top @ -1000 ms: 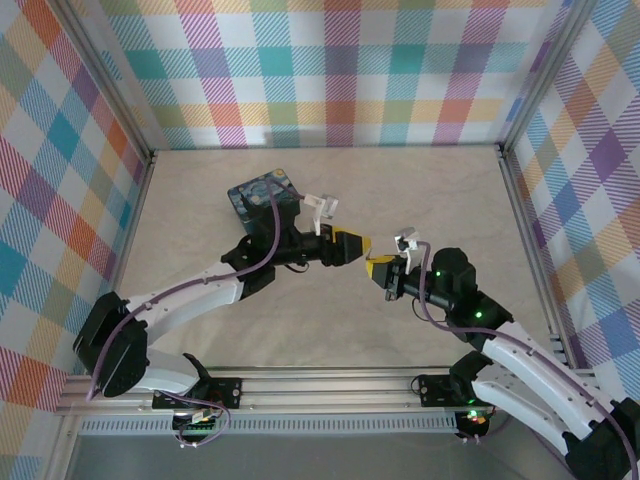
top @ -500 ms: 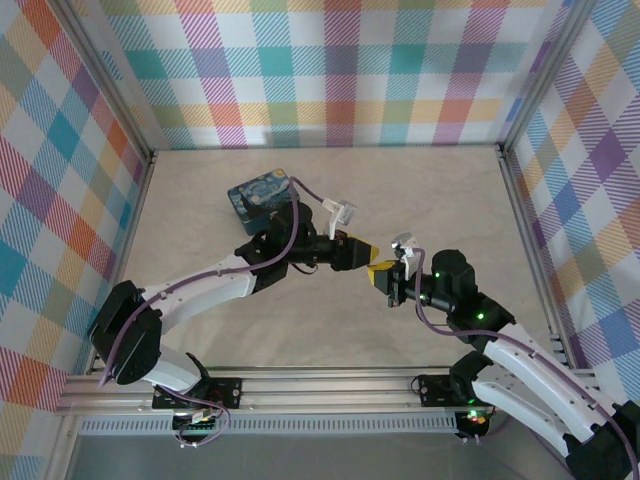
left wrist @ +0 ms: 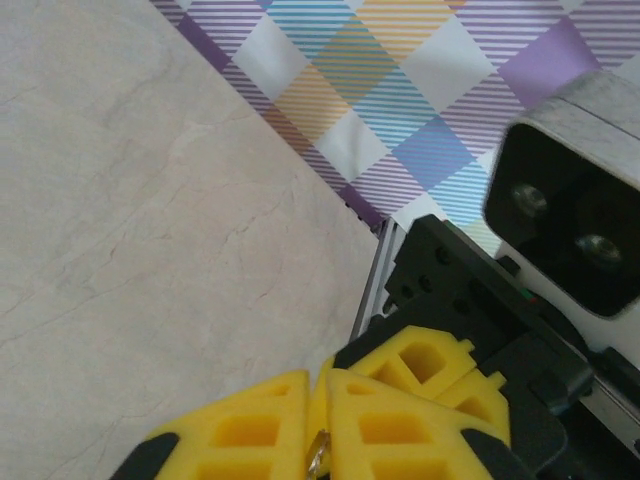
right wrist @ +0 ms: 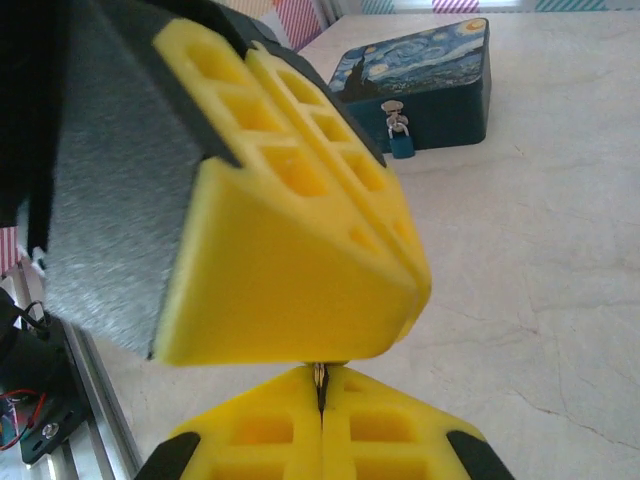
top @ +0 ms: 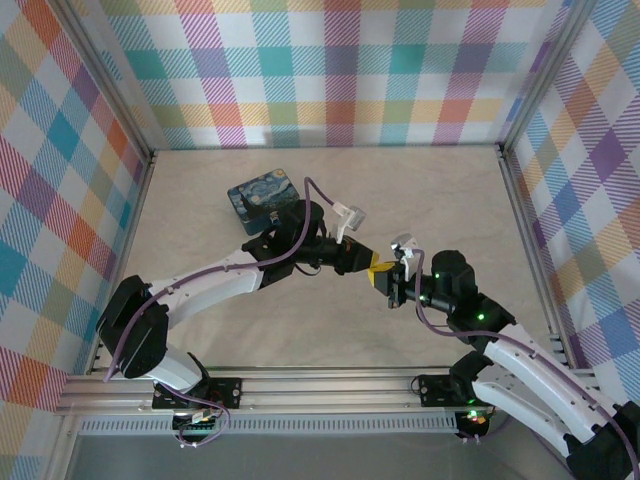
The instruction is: Unlock the padlock with the key
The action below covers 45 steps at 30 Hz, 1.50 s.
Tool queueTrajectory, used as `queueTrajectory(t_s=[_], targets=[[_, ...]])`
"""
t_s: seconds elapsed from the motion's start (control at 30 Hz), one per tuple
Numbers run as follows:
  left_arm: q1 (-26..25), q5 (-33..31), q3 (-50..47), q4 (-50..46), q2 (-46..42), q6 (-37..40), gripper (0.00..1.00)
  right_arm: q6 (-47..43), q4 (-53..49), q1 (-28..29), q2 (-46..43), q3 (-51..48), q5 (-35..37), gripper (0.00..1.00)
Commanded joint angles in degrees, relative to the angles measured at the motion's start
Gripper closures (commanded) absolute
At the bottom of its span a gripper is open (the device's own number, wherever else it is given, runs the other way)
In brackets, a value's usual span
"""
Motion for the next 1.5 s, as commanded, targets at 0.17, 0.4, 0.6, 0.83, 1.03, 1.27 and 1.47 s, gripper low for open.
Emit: queueTrajectory(t_s=[0.17, 0.4, 0.6, 0.83, 1.03, 1.27, 1.47], targets=[[-0.9, -2.0, 0.8, -0.4, -2.0, 0.9, 1.0, -0.3, 0.5, 0.2, -1.4, 1.3, 1.0, 0.91], [-0.9, -5.8, -2.3, 6.8, -7.0, -1.7, 1.0, 2.0, 1.7, -0.2, -5.9, -1.3, 0.5, 0.59], [-1.0, -8.3, -3.1, 10.5, -11.4, -2.6, 1.0, 9.0, 9.7, -3.4, -8.2, -1.0, -9.0, 0.44], [-0.9, -7.1, -4.5, 16.2, -13.9, -5.5, 1.0, 17.5, 21.3, -5.0, -1.2, 3.4, -21.5, 0.41], [-0.9, -5.3, -4.4, 17.4, -14.1, -6.5, 1.0, 20.3, 27.6, -5.0, 3.4, 7.0, -25.7, 0.38], [-1.0, -5.0, -4.7, 18.1, -14.7, -7.1, 1.0, 20.8, 28.1, -5.0, 4.5, 8.6, -23.9, 0.42], [-1.0, -5.5, -5.1, 18.2, -15.2, -7.3, 1.0, 21.1, 28.2, -5.0, 4.7, 8.4, -23.4, 0.51]])
